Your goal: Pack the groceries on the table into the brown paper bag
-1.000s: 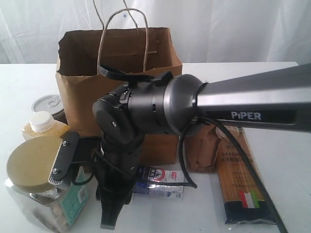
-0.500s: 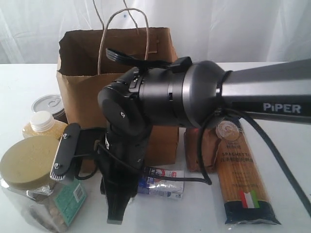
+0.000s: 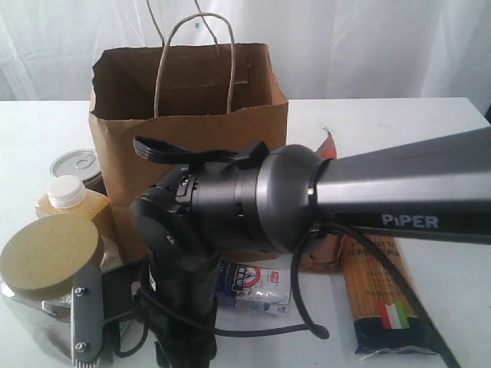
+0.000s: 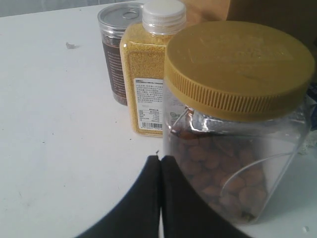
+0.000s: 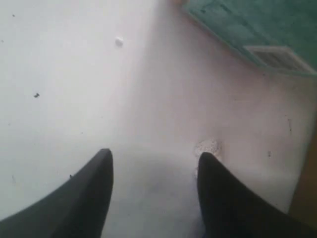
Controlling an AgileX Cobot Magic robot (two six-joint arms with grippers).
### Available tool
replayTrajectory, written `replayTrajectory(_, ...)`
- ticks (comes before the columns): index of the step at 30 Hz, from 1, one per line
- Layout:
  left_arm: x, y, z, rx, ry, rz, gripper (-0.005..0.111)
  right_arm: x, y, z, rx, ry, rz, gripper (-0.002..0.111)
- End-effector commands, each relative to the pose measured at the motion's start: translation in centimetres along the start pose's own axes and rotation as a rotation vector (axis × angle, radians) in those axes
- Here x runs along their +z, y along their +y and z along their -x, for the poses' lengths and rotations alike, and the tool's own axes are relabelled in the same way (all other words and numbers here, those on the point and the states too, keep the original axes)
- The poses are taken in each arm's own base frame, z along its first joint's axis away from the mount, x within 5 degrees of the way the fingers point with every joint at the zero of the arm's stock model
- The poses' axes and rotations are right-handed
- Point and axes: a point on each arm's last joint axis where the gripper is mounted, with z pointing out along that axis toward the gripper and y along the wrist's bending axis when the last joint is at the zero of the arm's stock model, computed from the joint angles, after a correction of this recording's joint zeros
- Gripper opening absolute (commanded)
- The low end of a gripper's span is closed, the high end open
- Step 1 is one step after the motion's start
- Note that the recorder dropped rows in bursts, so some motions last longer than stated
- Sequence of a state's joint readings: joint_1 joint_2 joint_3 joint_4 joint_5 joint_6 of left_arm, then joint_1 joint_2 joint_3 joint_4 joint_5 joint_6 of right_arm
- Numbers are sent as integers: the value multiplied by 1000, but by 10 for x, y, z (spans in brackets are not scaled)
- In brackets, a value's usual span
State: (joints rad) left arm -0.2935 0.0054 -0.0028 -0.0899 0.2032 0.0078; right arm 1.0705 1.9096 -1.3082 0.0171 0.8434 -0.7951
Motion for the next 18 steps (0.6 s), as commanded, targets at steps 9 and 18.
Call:
replayTrajectory(9,0,0,-1,-14,-4,2,0,19,-6,0,-76,27,-57,49)
replayTrajectory(18,0,0,-1,-14,-4,2,0,35,-12,-7,-82,61,-57,49)
